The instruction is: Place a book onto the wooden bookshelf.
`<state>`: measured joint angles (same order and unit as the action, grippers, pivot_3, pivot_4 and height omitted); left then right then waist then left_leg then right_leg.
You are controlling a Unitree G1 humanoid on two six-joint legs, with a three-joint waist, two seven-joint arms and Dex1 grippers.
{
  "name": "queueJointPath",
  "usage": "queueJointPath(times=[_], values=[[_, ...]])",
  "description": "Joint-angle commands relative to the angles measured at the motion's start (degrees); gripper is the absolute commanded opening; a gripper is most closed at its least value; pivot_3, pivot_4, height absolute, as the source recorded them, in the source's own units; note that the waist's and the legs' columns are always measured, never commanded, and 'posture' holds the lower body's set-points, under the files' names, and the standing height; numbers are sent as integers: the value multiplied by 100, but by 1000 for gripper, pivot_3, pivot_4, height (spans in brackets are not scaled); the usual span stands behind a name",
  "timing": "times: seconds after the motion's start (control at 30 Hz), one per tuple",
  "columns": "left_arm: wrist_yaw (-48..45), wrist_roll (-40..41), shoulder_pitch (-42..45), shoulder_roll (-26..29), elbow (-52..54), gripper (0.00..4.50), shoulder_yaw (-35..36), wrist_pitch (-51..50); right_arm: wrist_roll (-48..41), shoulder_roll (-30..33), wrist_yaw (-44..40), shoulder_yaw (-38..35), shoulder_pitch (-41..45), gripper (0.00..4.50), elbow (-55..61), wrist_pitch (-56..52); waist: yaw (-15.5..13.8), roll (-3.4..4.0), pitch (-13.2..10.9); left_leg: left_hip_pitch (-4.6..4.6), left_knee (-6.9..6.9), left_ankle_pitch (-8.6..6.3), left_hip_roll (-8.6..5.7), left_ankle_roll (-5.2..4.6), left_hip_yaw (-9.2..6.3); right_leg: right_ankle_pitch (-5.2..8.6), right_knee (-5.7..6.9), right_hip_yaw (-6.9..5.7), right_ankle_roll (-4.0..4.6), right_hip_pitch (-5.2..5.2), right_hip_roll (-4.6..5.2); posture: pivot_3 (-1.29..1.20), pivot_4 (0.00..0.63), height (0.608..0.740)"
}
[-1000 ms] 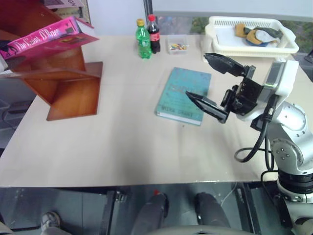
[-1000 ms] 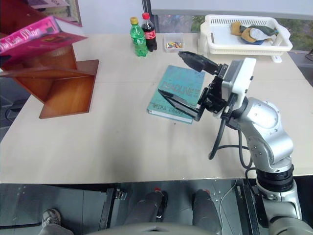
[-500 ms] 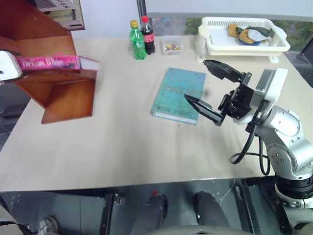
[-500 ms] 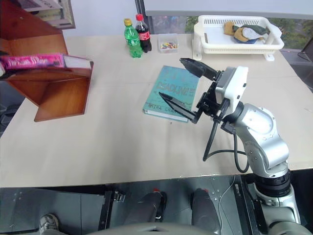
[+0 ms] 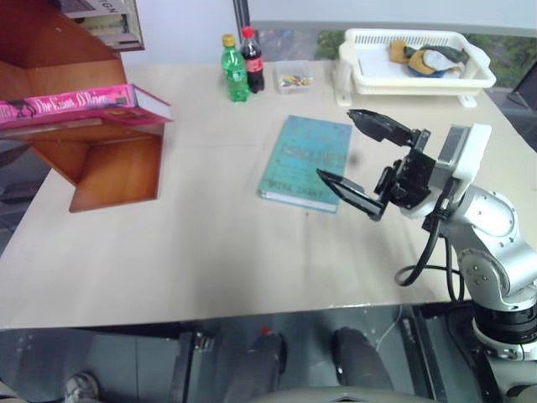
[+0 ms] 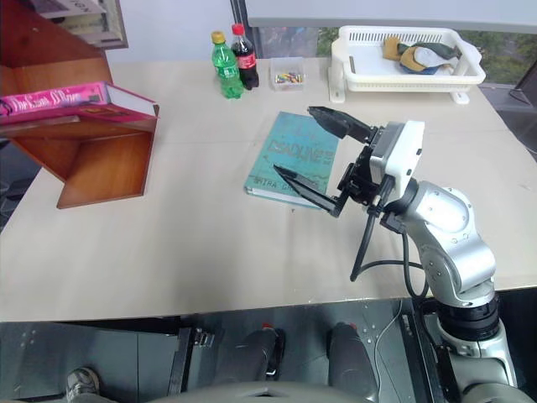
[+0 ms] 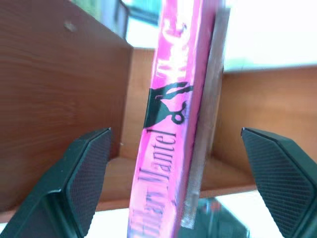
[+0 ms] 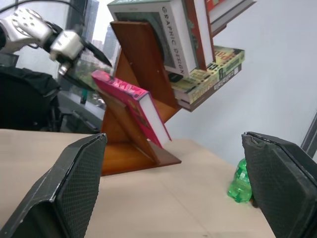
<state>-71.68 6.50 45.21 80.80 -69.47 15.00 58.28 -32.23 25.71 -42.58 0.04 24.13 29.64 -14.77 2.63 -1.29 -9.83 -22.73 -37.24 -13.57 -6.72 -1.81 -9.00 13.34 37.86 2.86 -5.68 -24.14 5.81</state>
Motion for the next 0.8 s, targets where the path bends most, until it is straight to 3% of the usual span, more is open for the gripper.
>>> queueJointPath(times=[0.03,0.13,0.2,0.23,0.3,0.33,0.47,0.6,0.8], values=[[-355,1477,-981,-201,1810,4463,922,-565,-126,83,-221,-144,115,4500,-118,136,-21,0,0,1,-2,0,0,0,0,0,2,0,0,0,1,0,150,740],[281,2211,-2581,-937,4286,3662,1534,-1891,-110,108,-357,-151,212,4500,-293,175,-65,26,-6,4,-3,0,-2,0,-6,-1,-1,-4,1,6,9,0,150,740],[1252,2233,-3469,-1635,5866,2676,1538,-2841,-78,108,-405,-152,272,4500,-372,204,-67,48,-11,13,-2,-1,-5,-1,9,-2,-3,14,2,14,16,0,150,740],[1926,2259,-3784,-2115,6732,1972,1227,-3445,-53,112,-402,-152,304,4500,-385,208,-48,42,-11,12,-2,-1,-3,0,6,-1,6,12,3,10,12,0,150,740],[3322,2032,-3965,-3133,7968,1554,436,-4627,-23,136,-349,-173,327,4500,-336,187,-46,49,-10,10,1,-1,8,1,6,-7,4,13,13,5,1,0,150,740],[3837,1904,-3929,-3508,8337,1554,171,-5077,-17,148,-323,-185,327,4500,-307,175,-54,51,-10,10,4,-1,8,1,8,-7,1,15,13,5,0,0,150,740],[6154,493,-3015,-5461,8338,1554,-697,-6060,4,231,-93,-254,127,4500,17,50,-143,15,-9,2,-10,1,5,4,-1,-13,6,6,18,5,-4,0,150,740],[7716,-557,-1678,-6652,7261,1554,-955,-6278,45,287,203,-280,-70,4500,347,-76,-230,-1,1,6,-17,9,4,17,-2,-20,10,2,25,9,-6,0,150,740],[8662,-1182,-341,-6936,5844,1554,-854,-6053,77,349,395,-283,-139,4500,518,-137,-188,-3,1,5,-17,24,0,42,9,-22,1,12,19,8,-5,0,150,740]])
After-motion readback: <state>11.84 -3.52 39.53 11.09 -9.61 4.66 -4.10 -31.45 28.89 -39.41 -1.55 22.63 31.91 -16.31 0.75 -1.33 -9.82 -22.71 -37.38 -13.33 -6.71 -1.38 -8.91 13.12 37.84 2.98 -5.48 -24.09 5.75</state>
